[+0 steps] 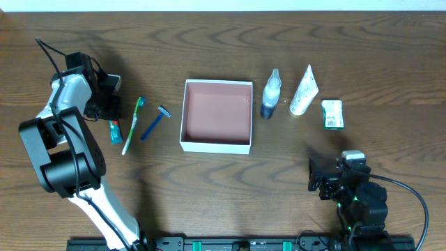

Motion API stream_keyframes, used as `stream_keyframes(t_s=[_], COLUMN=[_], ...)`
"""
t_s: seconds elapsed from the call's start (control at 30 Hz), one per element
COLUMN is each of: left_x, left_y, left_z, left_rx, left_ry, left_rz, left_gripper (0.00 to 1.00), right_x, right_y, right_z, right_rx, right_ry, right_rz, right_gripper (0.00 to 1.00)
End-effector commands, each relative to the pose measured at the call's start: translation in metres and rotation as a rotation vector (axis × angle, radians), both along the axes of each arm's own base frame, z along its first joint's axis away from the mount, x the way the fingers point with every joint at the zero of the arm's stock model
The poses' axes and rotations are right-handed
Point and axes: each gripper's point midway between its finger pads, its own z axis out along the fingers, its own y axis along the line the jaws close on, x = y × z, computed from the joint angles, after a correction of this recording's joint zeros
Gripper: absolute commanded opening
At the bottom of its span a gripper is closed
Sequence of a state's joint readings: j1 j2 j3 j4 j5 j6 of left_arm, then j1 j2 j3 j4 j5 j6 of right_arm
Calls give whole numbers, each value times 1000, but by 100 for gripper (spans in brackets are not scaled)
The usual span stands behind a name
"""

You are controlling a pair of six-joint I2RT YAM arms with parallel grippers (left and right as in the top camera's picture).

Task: Pack container
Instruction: 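Reach left gripper to the Colgate toothpaste tube and grasp it, then carry toothpaste with left gripper into the box and release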

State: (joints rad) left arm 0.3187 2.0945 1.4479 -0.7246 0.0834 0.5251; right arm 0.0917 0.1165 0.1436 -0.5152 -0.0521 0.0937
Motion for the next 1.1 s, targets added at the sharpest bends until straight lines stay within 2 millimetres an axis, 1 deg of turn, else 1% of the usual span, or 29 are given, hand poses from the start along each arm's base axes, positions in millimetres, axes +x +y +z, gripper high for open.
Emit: stream_keyframes(t_s=[0.0,0.23,0.33,0.37,0.43,0.5,0.6,0.63,0.7,0.77,0.8,0.87,0.97,1.03,1.07], left_x=[-3,-3,-1,1,5,9,17,19,22,22,21,18,11,5,2], left_y=[-1,-1,0,0,1,1,-4,-8,-18,-33,-43,-62,-99,-132,-153], left_z=[-10,-10,-5,-1,10,26,58,72,98,123,138,159,185,198,203], left_rx=[-10,-10,-7,-6,-1,7,24,29,36,38,39,33,-10,-78,-127], left_ry=[25,24,11,0,-26,-65,-142,-173,-229,-280,-310,-347,-397,-414,-419], left_rz=[-4,-4,5,17,42,61,71,69,64,48,30,5,18,13,3], left_gripper=[35,23,11,10,7,6,6,6,6,6,6,6,6,6,6], right_x=[0,0,0,0,0,0,0,0,0,0,0,0,0,0,0], right_y=[-4,-4,-4,-4,-4,-4,-4,-4,-4,-4,-4,-4,-4,-4,-4], right_z=[0,0,0,0,0,0,0,0,0,0,0,0,0,0,0], right_rx=[-18,-18,-18,-18,-18,-18,-18,-18,-18,-18,-18,-18,-18,-18,-18], right_ry=[-5,-5,-5,-5,-5,-5,-5,-5,-5,-5,-5,-5,-5,-5,-5], right_rz=[-10,-10,-10,-10,-10,-10,-10,-10,-10,-10,-10,-10,-10,-10,-10], right_gripper=[99,99,99,99,99,99,99,99,99,99,99,99,99,99,99])
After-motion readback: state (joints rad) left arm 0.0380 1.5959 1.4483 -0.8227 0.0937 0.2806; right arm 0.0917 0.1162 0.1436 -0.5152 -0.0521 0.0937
